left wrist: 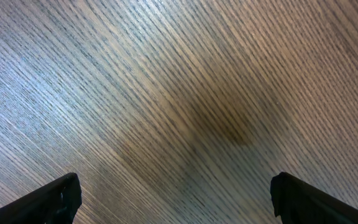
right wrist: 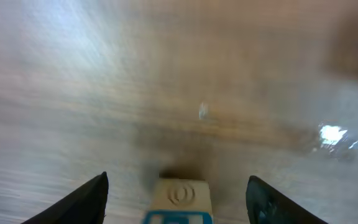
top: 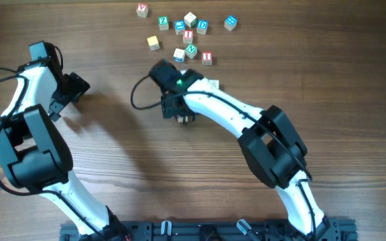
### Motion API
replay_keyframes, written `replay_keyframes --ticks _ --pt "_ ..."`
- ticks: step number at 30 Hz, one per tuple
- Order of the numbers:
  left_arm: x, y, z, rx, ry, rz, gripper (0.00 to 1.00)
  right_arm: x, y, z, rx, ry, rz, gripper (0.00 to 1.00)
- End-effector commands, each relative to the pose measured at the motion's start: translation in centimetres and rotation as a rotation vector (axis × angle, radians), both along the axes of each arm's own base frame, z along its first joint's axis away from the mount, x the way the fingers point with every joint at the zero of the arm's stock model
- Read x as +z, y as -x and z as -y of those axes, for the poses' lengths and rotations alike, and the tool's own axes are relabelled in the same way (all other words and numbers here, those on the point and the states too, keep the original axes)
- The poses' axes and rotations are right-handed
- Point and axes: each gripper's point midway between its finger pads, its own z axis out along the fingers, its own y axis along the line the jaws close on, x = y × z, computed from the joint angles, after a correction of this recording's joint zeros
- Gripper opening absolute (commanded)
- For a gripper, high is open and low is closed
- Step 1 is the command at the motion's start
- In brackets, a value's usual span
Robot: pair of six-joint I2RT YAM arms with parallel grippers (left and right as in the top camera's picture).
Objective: Form a tower
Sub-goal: 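Move the right gripper up to the block pile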
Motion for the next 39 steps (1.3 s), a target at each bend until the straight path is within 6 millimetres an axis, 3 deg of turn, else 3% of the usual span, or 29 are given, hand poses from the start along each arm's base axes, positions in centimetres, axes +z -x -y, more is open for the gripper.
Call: replay_keyframes --ticks 1,5,7,12,16,20,23,25,28,37,39 --pt "-0.1 0.2 -0.2 0.007 -0.007 -0.007 1.00 5.4 -3.8 -0.5 0.000 -0.062 0.127 0.73" --pt "-0.1 0.2 -0.2 0.007 -0.007 -0.007 1.00 8.4 -6.3 -0.1 -0.032 -0.097 0.197 0.76" --pt "-0.1 0.2 -0.2 0.007 -0.007 -0.007 1.00 8.5 -7.9 2.2 -0.081 -0.063 0.220 0.87" --pt "-0.1 0.2 -0.2 0.007 -0.007 -0.007 1.00 7.2 -9.9 9.3 -0.197 0.001 0.149 0.87" --pt "-0.1 0.2 -0.2 0.007 -0.007 -0.007 1.00 4.6 -9.2 11.6 -0.227 0.023 0.078 0.86" --pt "-0.1 0.2 -0.2 0.007 -0.007 -0.007 1.00 1.5 -8.4 11.8 -0.223 0.025 0.054 0.83" --pt "-0.1 0.2 -0.2 0.007 -0.007 -0.007 1.00 0.0 -7.8 10.7 -0.150 -0.025 0.033 0.79" --pt "-0.1 0.2 -0.2 0.007 -0.007 -0.007 1.00 -0.7 -7.6 9.9 -0.094 -0.055 0.027 0.70" --pt "-0.1 0.2 -0.2 0.007 -0.007 -0.007 1.00 -0.8 -7.7 10.0 -0.094 -0.050 0.033 0.61" --pt "-0.1 0.2 -0.2 0.007 -0.007 -0.007 1.00 -0.6 -8.7 10.6 -0.105 -0.014 0.085 0.50" --pt "-0.1 0.3 -0.2 0.007 -0.007 -0.008 1.00 -0.6 -8.7 10.6 -0.090 -0.011 0.087 0.42"
